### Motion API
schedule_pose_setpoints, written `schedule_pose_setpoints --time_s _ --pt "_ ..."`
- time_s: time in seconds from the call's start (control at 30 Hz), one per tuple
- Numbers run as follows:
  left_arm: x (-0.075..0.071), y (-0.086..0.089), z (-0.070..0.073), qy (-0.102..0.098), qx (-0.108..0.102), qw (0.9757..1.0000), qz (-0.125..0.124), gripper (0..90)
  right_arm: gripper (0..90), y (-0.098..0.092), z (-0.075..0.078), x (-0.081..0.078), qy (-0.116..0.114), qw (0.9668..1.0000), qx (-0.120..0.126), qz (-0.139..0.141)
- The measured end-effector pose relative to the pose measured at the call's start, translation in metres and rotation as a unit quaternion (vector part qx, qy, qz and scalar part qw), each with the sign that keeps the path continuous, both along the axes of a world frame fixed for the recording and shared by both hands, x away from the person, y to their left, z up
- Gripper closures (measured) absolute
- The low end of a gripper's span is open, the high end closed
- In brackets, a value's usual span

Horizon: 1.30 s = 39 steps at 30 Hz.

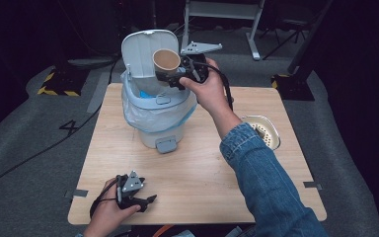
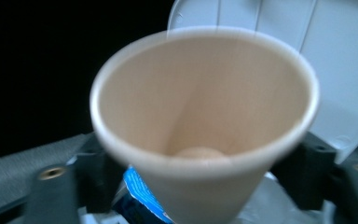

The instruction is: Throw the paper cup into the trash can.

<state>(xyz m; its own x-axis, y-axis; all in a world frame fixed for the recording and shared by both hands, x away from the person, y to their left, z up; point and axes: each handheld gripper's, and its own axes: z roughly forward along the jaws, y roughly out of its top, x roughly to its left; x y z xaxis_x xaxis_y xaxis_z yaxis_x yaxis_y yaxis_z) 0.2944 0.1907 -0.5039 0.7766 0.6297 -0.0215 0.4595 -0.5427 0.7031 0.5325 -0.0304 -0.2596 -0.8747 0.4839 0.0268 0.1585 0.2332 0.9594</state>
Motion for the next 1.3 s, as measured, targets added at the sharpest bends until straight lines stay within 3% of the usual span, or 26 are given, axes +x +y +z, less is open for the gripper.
schedule_pose_setpoints --time_s 0.13,0.37,0.67,0.87,0.97,1.2,1.3 --pt "0.0 0.0 0.0 0.0 0.0 1.0 0.0 25.3 15.6 0.0 -0.002 -0.001 -0.002 0.9997 -0.007 -0.022" --pt "0.0 -0.001 0.0 0.002 -0.001 1.0 0.001 25.1 16.4 -0.013 0.005 -0.007 -0.02 0.9994 -0.009 -0.028" --pt "0.001 -0.001 0.0 -0.001 0.0 1.0 0.0 24.9 23.8 -0.033 0.009 -0.021 -0.028 0.9982 -0.046 -0.027" --pt "0.002 -0.002 0.0 0.001 -0.002 1.0 0.002 24.8 27.7 -0.057 0.013 -0.031 -0.031 0.9971 -0.059 -0.037" --pt "0.002 -0.002 0.0 0.0 -0.001 1.0 0.001 24.9 27.8 -0.071 0.016 -0.036 -0.027 0.9972 -0.057 -0.041" --pt "0.002 -0.002 0.0 0.0 -0.002 1.0 0.002 25.0 27.9 -0.111 0.02 -0.053 -0.011 0.9942 -0.089 -0.059" --pt "0.003 -0.002 0.0 0.001 -0.002 1.0 0.003 25.0 28.0 -0.128 0.019 -0.061 -0.01 0.9939 -0.089 -0.065"
